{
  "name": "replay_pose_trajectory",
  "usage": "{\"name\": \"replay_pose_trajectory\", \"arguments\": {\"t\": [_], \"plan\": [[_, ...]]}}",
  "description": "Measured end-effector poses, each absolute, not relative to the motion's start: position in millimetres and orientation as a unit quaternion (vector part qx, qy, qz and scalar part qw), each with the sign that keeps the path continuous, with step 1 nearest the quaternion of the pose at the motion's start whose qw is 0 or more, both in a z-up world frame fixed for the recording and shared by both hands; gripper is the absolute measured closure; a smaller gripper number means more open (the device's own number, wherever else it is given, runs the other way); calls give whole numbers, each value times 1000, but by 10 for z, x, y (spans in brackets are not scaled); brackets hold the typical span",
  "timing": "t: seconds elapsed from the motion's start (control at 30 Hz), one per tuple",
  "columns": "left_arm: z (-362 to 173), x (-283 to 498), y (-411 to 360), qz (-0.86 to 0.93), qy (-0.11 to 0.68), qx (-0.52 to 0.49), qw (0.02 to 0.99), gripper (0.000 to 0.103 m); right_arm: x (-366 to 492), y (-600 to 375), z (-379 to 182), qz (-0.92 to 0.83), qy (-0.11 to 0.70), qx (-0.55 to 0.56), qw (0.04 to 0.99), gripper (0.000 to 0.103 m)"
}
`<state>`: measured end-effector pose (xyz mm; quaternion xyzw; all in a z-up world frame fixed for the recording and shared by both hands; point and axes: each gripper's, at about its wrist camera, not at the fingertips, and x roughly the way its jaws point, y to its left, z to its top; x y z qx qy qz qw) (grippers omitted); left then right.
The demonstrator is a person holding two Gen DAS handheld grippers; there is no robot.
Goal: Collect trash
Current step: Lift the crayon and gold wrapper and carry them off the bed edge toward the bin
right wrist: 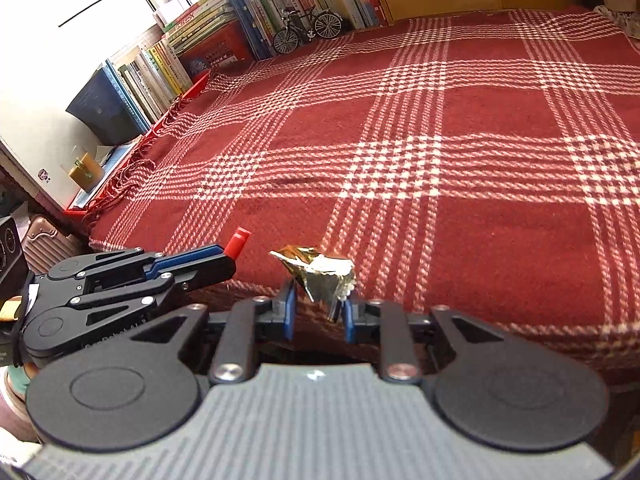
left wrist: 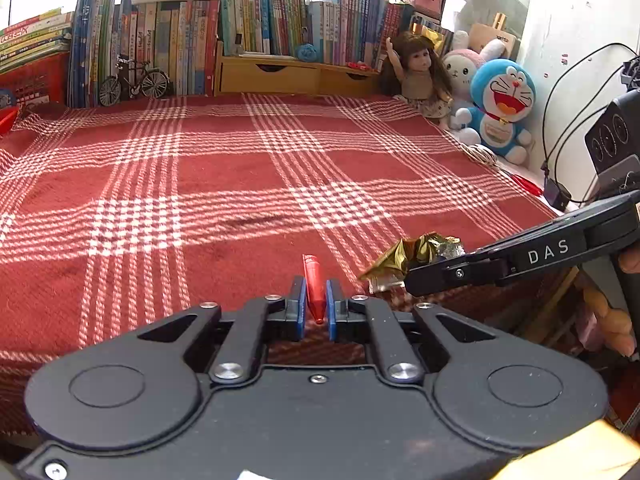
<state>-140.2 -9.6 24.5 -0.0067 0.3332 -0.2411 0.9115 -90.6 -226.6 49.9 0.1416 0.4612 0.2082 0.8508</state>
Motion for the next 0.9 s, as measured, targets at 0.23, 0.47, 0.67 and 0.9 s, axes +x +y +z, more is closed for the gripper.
{"name": "replay_pose_trajectory", "arguments": {"t": [0.23,0.47,0.67,0.9], "plan": [[209,-1496,-42,-240,344,-6,908,93,-1007,-2267,478,208,468,136,848,77],[182,-1449,-49,-232,346,-8,909,93,-969,-2262,453,198,461,121,857,68],[197,-1358,-96,-229,339,-10,912,93,-804,-2256,452,179,440,112,873,46],[178,-1210,-124,-218,333,-13,917,93,-466,-2202,367,162,431,110,881,40]]}}
